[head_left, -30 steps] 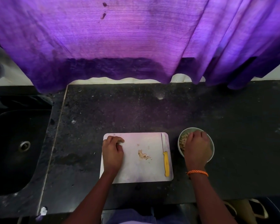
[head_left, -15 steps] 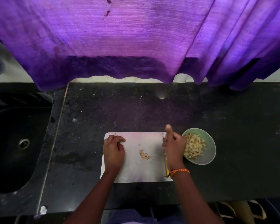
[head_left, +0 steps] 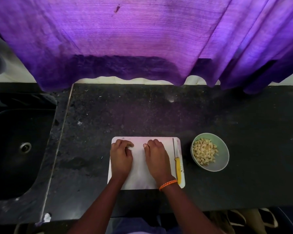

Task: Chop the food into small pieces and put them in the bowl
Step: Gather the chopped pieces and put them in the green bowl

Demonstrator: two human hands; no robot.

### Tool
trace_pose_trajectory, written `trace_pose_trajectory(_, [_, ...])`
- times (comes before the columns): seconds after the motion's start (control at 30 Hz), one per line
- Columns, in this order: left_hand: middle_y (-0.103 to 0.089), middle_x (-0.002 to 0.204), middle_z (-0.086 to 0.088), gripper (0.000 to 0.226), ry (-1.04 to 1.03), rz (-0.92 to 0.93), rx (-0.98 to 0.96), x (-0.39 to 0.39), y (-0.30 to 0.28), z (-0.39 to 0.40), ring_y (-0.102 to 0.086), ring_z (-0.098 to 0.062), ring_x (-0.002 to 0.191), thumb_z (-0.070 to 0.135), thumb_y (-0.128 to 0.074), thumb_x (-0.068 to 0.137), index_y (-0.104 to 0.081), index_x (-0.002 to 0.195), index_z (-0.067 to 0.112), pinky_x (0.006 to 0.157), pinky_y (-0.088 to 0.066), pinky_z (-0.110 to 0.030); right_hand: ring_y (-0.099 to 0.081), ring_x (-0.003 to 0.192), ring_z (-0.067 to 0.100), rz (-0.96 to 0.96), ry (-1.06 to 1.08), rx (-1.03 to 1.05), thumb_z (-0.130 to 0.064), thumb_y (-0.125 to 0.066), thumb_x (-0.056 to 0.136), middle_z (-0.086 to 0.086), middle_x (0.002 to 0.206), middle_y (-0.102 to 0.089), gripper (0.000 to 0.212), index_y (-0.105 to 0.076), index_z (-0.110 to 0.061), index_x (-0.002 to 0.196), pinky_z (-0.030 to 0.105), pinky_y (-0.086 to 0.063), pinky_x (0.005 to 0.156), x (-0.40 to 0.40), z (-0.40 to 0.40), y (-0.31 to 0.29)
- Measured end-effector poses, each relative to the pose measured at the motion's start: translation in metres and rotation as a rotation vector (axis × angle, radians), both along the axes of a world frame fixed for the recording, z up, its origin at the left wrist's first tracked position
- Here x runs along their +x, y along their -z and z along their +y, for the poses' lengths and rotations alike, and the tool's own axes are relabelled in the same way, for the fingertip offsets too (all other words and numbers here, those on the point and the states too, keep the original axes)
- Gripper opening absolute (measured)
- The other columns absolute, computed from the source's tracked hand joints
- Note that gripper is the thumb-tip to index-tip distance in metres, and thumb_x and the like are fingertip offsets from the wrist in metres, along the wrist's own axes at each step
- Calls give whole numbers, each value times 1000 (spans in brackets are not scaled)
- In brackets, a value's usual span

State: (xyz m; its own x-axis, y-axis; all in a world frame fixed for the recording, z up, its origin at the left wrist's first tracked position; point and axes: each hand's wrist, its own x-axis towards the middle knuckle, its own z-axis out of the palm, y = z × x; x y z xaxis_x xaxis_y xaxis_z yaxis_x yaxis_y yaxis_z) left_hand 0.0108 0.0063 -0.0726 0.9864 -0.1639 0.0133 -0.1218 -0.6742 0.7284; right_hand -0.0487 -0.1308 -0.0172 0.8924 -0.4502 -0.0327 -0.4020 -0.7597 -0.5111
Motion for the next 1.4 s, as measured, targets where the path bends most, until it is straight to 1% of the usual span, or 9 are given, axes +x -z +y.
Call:
trace_pose_trajectory(0.2, [-64, 105, 9, 45, 1, -15, -7, -1, -1, 0, -56, -17, 104, -16, -57, 79, -76, 95, 21, 91, -37, -15, -67, 105, 19, 66, -135, -88, 0, -75, 85, 6, 119, -70, 39, -70, -13, 122, 27, -58, 85, -15, 2, 6])
trace_pose_trajectory(0.33, [-64, 105, 8, 44, 4, -16, -7, 0, -2, 0, -57, -17, 105, -16, -58, 80, -76, 96, 21, 92, -41, -21, -72, 95, 17, 62, -117, -100, -5, -81, 83, 2, 111, -75, 32, -76, -16, 112, 27, -59, 80, -21, 1, 7])
trace_pose_trajectory(0.53, [-64, 105, 8, 44, 7, -19, -3, 0, -2, 1, -57, -19, 103, -16, -58, 79, -76, 95, 21, 92, -43, -25, -66, 88, 10, 36, -23, 3, -9, -69, 91, -5, 106, -70, 17, -75, -21, 102, 24, -58, 73, -23, -15, 4])
trace_pose_trajectory(0.67, [-63, 104, 8, 44, 6, -22, -5, 1, -2, 1, -57, -19, 103, -16, -59, 78, -75, 94, 21, 92, -46, -30, -64, 96, 5, -13, 16, 64, -11, -62, 96, -5, 110, -71, 20, -77, -19, 106, 17, -54, 87, -26, -35, 10])
trace_pose_trajectory(0.9, [-63, 105, 9, 44, -6, -14, -4, 1, -2, 0, -56, -18, 103, -16, -58, 79, -75, 94, 23, 93, -46, -31, -58, 124, 21, 55, -60, -29, -3, -63, 92, 8, 136, -61, 41, -66, -8, 133, 30, -51, 104, -24, -36, 25])
trace_pose_trajectory(1.03, [-63, 105, 10, 45, 0, -14, -13, 1, -1, 0, -56, -17, 103, -16, -57, 78, -75, 94, 23, 94, -47, -33, -53, 126, 23, 102, -215, -130, 2, -65, 84, 9, 143, -51, 61, -53, -7, 144, 33, -58, 92, -24, -11, 31])
trace_pose_trajectory(1.17, [-64, 106, 10, 44, -5, -11, -7, 0, 1, 0, -56, -17, 108, -15, -57, 80, -75, 95, 23, 97, -46, -32, -62, 113, 18, 48, -353, -182, -18, -72, 92, 3, 131, -62, 46, -61, -12, 136, 28, -58, 88, -32, 3, 31])
trace_pose_trajectory(1.27, [-64, 107, 9, 44, -4, -11, -5, 0, 2, 0, -56, -18, 110, -14, -57, 80, -75, 95, 23, 97, -46, -32, -64, 110, 17, 29, -502, -232, -16, -80, 84, 2, 126, -65, 47, -67, -14, 129, 27, -56, 90, -44, -6, 36])
trace_pose_trajectory(1.4, [-63, 106, 9, 45, -2, -11, -13, 1, 2, 1, -55, -17, 108, -15, -57, 79, -75, 94, 23, 94, -42, -27, -60, 113, 23, -48, -549, -373, -10, -77, 85, 6, 120, -67, 35, -73, -11, 119, 35, -44, 111, -53, -31, 42])
